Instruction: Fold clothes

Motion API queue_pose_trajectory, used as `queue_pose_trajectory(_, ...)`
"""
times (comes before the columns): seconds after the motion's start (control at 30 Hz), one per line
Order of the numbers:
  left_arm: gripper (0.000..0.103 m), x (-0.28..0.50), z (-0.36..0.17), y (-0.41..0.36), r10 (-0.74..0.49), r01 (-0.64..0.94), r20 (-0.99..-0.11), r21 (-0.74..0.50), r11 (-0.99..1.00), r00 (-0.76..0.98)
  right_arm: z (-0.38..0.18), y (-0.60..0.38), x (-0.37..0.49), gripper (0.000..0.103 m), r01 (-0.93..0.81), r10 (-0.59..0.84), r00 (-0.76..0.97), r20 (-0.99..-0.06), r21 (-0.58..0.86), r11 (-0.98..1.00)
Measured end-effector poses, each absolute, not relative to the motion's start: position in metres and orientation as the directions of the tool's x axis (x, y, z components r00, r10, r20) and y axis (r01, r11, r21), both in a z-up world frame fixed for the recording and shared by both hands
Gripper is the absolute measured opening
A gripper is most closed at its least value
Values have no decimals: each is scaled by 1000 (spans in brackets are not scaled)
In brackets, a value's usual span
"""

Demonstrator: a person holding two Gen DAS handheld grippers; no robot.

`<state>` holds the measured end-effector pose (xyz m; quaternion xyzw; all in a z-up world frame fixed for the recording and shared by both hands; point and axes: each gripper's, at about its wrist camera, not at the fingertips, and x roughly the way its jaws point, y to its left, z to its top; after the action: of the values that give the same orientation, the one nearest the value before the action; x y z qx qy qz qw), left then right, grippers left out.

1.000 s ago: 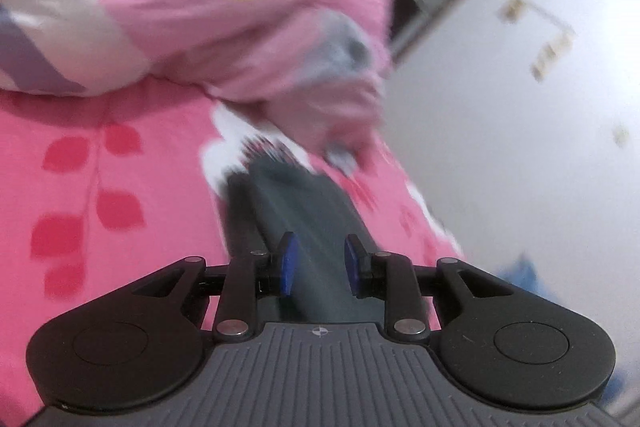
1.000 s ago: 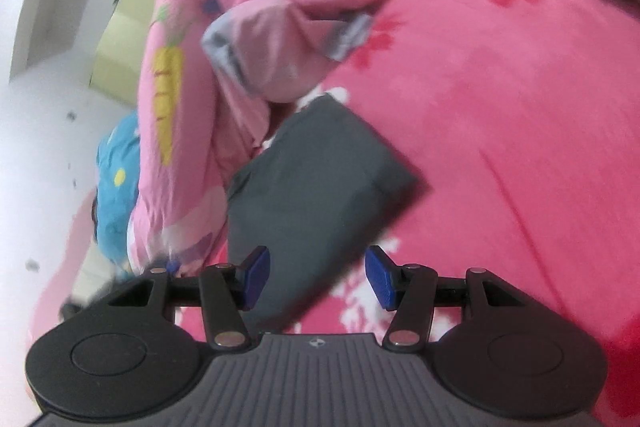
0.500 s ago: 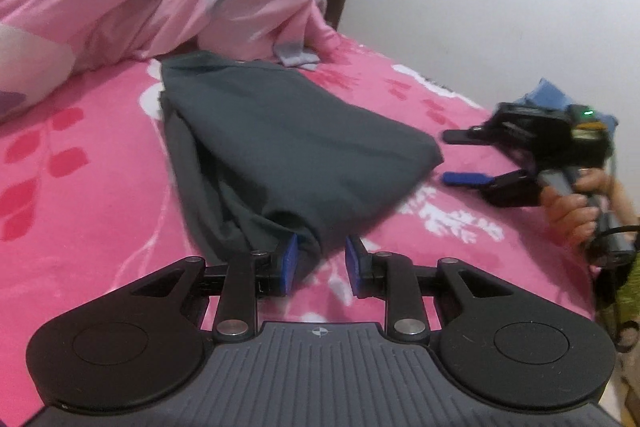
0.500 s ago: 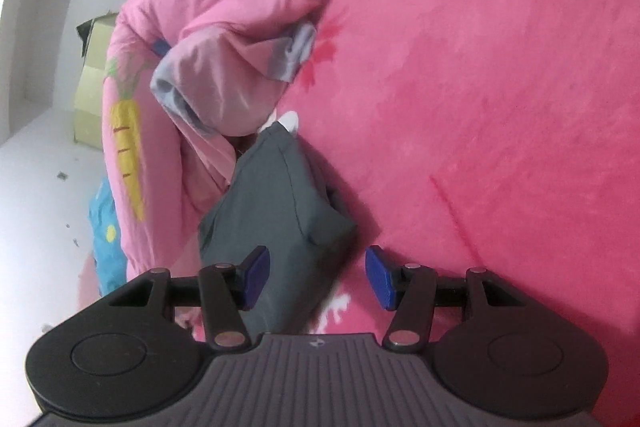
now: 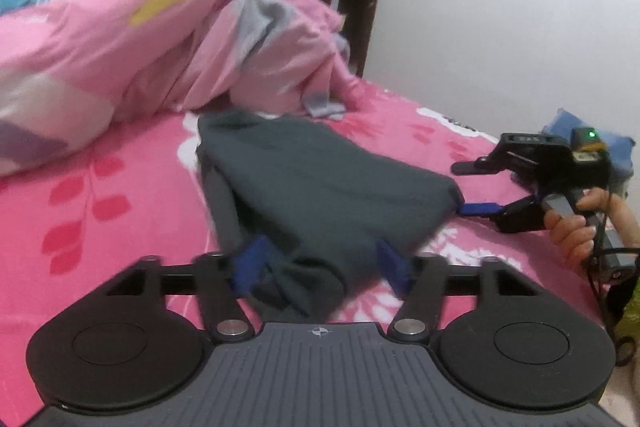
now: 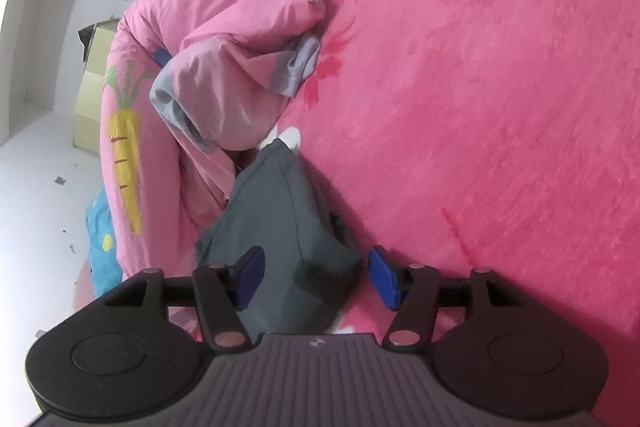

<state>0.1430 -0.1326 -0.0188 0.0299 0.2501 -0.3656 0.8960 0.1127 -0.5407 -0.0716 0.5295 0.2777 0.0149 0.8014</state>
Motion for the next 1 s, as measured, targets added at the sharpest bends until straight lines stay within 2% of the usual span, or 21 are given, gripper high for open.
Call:
queue_pose_trajectory(0.07,63,148,-26,-143,-634,683,-492,-103,723,597,-72,-538,116,60,269,320,842,-435,852,450)
queue_pose_trajectory(0.2,48,159,-38,-156,-640,699,-528,-115,706,559,-71,-531,125,61,254,332,833,-443,838,482)
queue_pose_trajectory(0.27,43,161,-41,-156,-641,694,-533,-132,707,552,-71,-528,130,61,243,341,827,-447,831,501)
queue_pose_trajectory(0.43,22,168,-46,-151,-651,673,-543,-198,713,530,-73,-522,138,61,223,353,824,-443,827,516)
queue_pose_trajectory(0.5,12,173,-48,-150,-663,664,-541,-234,710,518,-73,-518,142,57,217,358,819,-448,820,530)
queue_pose_trajectory(0.53,10,175,-48,-149,-669,659,-540,-254,708,511,-74,-516,144,52,219,359,813,-457,813,540)
queue_pose_trajectory(0.6,8,180,-49,-146,-687,643,-537,-310,701,490,-75,-512,149,19,226,364,801,-475,804,550)
queue_pose_trajectory(0.63,7,182,-49,-142,-702,632,-533,-349,691,473,-76,-511,150,16,231,367,796,-481,802,551)
queue_pose_trajectory(0.77,5,182,-38,-125,-777,624,-481,-474,621,407,-69,-508,138,13,222,368,810,-456,820,527)
queue_pose_trajectory(1.0,4,140,-18,-96,-869,682,-412,-554,477,273,-55,-498,71,13,194,409,820,-401,866,461)
